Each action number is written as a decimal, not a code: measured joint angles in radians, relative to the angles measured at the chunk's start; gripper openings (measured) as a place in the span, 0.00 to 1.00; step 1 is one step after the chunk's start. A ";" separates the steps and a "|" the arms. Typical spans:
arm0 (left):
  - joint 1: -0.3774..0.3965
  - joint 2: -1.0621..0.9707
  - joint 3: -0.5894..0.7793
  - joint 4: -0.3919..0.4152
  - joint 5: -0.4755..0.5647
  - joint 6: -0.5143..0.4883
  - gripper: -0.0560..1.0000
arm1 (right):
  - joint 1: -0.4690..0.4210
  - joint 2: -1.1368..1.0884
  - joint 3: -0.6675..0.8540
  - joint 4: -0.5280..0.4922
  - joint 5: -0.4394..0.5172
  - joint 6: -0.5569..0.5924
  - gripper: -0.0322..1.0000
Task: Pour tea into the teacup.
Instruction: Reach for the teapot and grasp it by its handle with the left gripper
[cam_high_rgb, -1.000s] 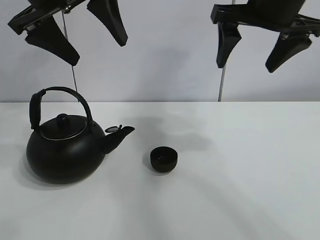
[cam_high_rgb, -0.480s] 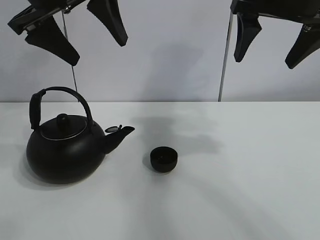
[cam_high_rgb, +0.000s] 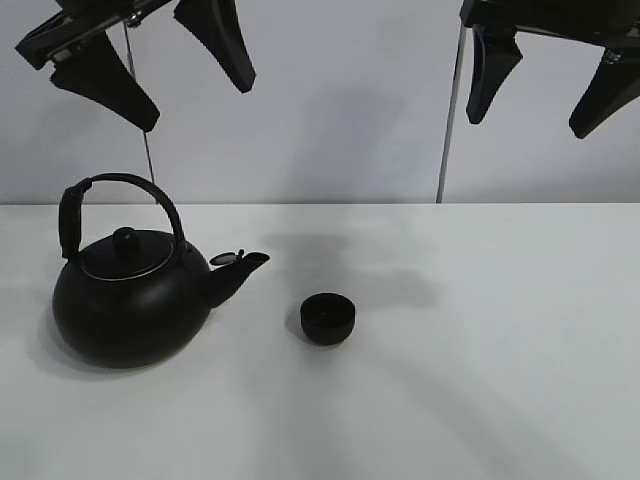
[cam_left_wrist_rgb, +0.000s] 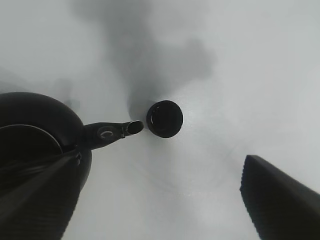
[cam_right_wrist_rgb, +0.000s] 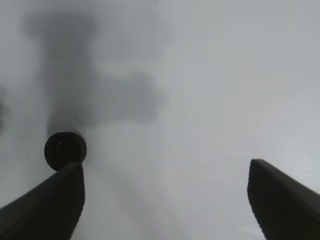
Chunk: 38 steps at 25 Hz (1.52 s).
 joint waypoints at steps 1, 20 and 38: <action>0.000 0.000 0.000 0.000 0.000 0.000 0.65 | 0.000 0.000 0.000 0.004 0.000 0.000 0.63; 0.000 0.000 0.000 0.000 0.000 0.000 0.65 | 0.000 0.000 0.000 0.022 -0.003 0.000 0.63; 0.000 0.000 0.000 0.000 0.000 0.000 0.65 | 0.000 0.000 0.000 0.022 -0.003 0.000 0.63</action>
